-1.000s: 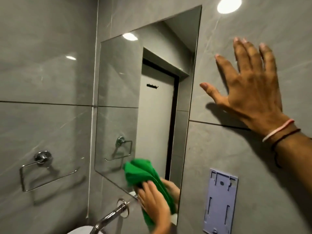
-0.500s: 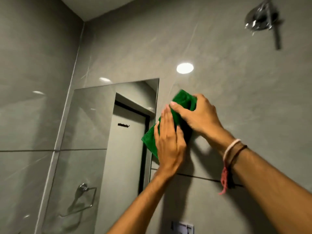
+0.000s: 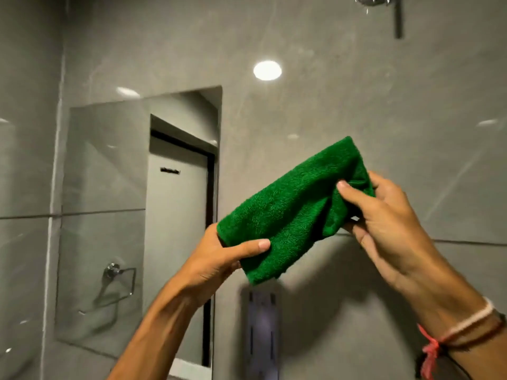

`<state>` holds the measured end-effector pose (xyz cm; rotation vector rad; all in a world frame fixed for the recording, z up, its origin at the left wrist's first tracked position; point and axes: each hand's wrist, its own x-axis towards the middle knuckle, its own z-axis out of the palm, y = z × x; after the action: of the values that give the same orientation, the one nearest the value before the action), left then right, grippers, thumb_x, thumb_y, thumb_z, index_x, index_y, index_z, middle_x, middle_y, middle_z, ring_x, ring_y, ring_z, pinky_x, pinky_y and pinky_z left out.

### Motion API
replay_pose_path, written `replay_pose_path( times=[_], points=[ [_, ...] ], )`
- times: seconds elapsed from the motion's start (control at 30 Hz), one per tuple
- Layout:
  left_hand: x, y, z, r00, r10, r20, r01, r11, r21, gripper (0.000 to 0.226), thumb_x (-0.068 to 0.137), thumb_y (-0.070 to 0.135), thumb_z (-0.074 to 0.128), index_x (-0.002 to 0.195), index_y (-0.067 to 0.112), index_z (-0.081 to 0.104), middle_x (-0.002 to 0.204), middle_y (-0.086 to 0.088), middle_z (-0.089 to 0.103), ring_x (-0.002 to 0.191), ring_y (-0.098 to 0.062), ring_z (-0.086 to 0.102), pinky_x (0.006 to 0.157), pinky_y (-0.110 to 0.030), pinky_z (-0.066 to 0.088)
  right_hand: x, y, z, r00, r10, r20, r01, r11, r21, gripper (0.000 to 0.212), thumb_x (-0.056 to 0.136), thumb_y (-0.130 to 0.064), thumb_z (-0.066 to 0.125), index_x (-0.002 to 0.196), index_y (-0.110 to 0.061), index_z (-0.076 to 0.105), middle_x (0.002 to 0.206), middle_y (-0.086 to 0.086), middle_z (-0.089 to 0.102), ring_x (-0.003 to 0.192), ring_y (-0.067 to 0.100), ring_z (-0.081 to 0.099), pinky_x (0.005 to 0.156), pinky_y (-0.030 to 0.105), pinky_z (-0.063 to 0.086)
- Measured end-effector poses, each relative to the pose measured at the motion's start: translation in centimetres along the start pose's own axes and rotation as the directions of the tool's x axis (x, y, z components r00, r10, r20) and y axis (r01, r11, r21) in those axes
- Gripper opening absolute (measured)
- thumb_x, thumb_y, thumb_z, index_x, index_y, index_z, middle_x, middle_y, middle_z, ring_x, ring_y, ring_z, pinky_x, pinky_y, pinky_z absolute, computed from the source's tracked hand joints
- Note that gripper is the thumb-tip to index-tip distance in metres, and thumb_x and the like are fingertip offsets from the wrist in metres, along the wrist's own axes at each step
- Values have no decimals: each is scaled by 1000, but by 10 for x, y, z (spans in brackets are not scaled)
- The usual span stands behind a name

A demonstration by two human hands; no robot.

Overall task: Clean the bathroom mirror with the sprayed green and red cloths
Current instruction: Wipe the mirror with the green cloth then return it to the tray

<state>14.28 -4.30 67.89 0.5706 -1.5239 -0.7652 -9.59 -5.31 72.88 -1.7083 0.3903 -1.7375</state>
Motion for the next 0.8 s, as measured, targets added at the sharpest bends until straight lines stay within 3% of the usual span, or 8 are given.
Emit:
replay_pose_path(
  times=[0.07,0.17,0.37,0.5,0.57,0.63,0.73,0.8],
  points=[
    [-10,3,9,999,29,-45,-32,996,-81,42,78,1,73,116,18,73,118,-7,77,109,-22,73,78,-31,62,-22,-5,-8,1000,-8,-21,8,1000,-10,21,100,-34,56,103,-26,75,101,-10,81,95,7,75,80,35,61],
    [-50,-31,44,998,-54,-43,49,992,-115,34,75,7,76,106,18,76,107,-5,80,96,-20,77,68,-27,62,-93,16,-46,992,65,-105,-75,992,-98,59,83,-65,67,123,-21,72,120,-1,80,114,18,75,97,42,61],
    [-159,-129,94,931,-358,-72,351,932,-87,38,62,12,87,99,15,77,97,-1,81,91,-16,75,76,-27,63,-252,92,-120,875,399,-276,-447,883,-141,31,75,-33,80,103,-20,78,107,1,84,95,15,80,79,28,65],
    [-254,-213,114,764,-636,-108,631,771,-82,35,70,1,83,101,2,66,92,0,79,88,-13,73,75,-27,63,-366,146,-148,605,726,-326,-778,626,-50,28,89,-5,69,115,-14,73,109,2,83,98,16,79,83,31,65],
    [-304,-251,121,642,-754,-139,754,654,-65,28,81,-6,73,108,-2,65,102,-13,78,93,-22,72,85,-41,62,-415,164,-156,396,853,-340,-901,433,37,34,93,6,62,124,-6,69,120,12,77,114,31,72,99,47,59],
    [-353,-285,128,481,-867,-129,870,491,-56,23,89,-6,65,112,-1,64,104,-20,76,88,-23,73,81,-49,60,-458,181,-162,156,927,-341,-972,206,116,41,94,11,58,134,4,60,128,24,70,118,43,66,98,56,56],
    [-418,-329,137,232,-965,-122,970,238,-40,22,92,-10,59,114,-8,62,96,-17,73,80,-24,72,57,-32,64,-513,210,-165,-94,932,-351,-992,-57,114,39,95,17,54,134,19,53,116,32,68,94,38,67,69,36,62],
    [-447,-358,146,115,-986,-124,992,120,-33,19,93,-13,56,110,-6,61,103,-18,70,84,-29,69,54,-28,63,-547,238,-169,-220,902,-372,-975,-210,66,39,97,11,56,135,14,53,117,29,68,97,31,64,74,34,59]
  ],
)
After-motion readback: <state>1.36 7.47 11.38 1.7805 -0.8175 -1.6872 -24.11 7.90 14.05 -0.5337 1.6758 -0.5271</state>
